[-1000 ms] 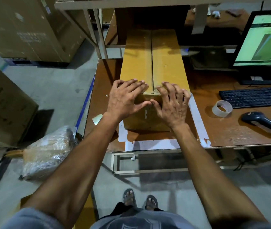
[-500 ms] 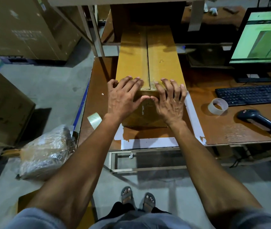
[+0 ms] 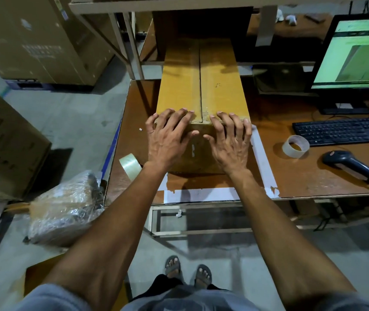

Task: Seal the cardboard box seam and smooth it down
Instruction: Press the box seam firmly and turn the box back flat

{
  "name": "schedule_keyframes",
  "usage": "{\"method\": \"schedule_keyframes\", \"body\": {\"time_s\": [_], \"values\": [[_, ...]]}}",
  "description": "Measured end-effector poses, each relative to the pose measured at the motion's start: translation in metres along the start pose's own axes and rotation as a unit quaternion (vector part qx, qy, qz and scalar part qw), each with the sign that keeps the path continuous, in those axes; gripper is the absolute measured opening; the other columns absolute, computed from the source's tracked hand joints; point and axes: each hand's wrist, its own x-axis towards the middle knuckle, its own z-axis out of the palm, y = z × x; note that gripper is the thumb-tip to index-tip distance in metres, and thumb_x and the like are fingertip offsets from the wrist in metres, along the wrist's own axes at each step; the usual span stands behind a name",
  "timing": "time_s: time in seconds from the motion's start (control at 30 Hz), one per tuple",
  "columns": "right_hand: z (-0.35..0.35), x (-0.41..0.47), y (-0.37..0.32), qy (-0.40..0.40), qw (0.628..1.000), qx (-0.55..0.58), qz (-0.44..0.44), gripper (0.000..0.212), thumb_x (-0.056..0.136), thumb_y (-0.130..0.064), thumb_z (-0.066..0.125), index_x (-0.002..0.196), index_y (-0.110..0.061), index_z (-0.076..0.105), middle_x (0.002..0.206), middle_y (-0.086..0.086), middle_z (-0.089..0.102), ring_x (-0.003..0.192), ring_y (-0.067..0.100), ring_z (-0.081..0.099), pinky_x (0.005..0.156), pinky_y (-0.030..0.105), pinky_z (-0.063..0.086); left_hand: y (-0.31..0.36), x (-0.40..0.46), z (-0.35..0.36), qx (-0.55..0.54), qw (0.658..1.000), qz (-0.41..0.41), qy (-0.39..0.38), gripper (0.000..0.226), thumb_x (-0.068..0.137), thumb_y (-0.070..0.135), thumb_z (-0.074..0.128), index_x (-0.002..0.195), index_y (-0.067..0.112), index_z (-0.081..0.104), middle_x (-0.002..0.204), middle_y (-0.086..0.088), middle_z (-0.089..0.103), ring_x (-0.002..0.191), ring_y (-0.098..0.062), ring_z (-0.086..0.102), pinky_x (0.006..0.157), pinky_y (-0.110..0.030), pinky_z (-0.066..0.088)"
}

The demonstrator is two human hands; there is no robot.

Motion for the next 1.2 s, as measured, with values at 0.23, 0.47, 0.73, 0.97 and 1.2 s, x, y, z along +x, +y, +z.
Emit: {"method": "schedule_keyframes", "body": {"time_s": [0.23, 0.47, 0.73, 0.97, 1.2], "values": [[-0.004, -0.003, 0.006, -0.045, 0.998, -0.020, -0.036, 0.083, 0.093, -0.065, 0.061, 0.161, -0.023, 0.036, 0.161, 0.007, 0.036, 0.149, 0.032, 0.031, 0.125, 0.055, 0.017, 0.001, -0.006, 0.003, 0.033, 0.999, 0.005, -0.028, 0.085, 0.099, 0.069, 0.059, 0.169, 0.033, 0.028, 0.168, 0.005, 0.042, 0.152, -0.028, 0.042, 0.124, -0.055, 0.025], [-0.013, 0.004, -0.009, -0.020, 0.998, 0.046, 0.034, 0.048, 0.111, -0.053, 0.048, 0.148, -0.025, 0.057, 0.153, 0.004, 0.056, 0.146, 0.029, 0.042, 0.127, 0.052, 0.021, 0.007, -0.002, -0.009, -0.008, 0.999, -0.029, -0.038, 0.061, 0.107, 0.074, 0.038, 0.160, 0.044, 0.045, 0.169, 0.012, 0.044, 0.153, -0.023, 0.041, 0.125, -0.052, 0.026], [-0.014, 0.002, -0.010, -0.039, 0.999, 0.015, 0.022, 0.066, 0.099, -0.059, 0.062, 0.152, -0.022, 0.049, 0.155, 0.008, 0.050, 0.149, 0.032, 0.037, 0.129, 0.054, 0.013, 0.011, -0.005, -0.009, 0.008, 0.999, -0.029, -0.038, 0.073, 0.103, 0.059, 0.059, 0.168, 0.042, 0.030, 0.174, 0.011, 0.036, 0.154, -0.026, 0.038, 0.128, -0.056, 0.023], [-0.033, 0.001, -0.021, -0.090, 0.994, 0.034, 0.042, 0.086, 0.088, -0.050, 0.072, 0.162, -0.024, 0.036, 0.172, 0.012, 0.030, 0.163, 0.037, 0.018, 0.132, 0.056, -0.004, 0.017, -0.008, -0.019, -0.004, 0.998, -0.041, -0.040, 0.079, 0.093, 0.046, 0.079, 0.162, 0.042, 0.040, 0.166, 0.007, 0.047, 0.154, -0.028, 0.039, 0.129, -0.057, 0.023], [-0.050, -0.002, -0.029, -0.074, 0.982, 0.133, 0.116, 0.056, 0.099, -0.025, 0.053, 0.154, -0.024, 0.048, 0.174, 0.014, 0.027, 0.165, 0.037, 0.013, 0.131, 0.061, 0.014, 0.042, -0.023, -0.033, -0.006, 0.996, -0.082, -0.029, 0.059, 0.099, 0.053, 0.069, 0.155, 0.040, 0.052, 0.158, 0.009, 0.058, 0.144, -0.028, 0.046, 0.114, -0.052, 0.031]]}}
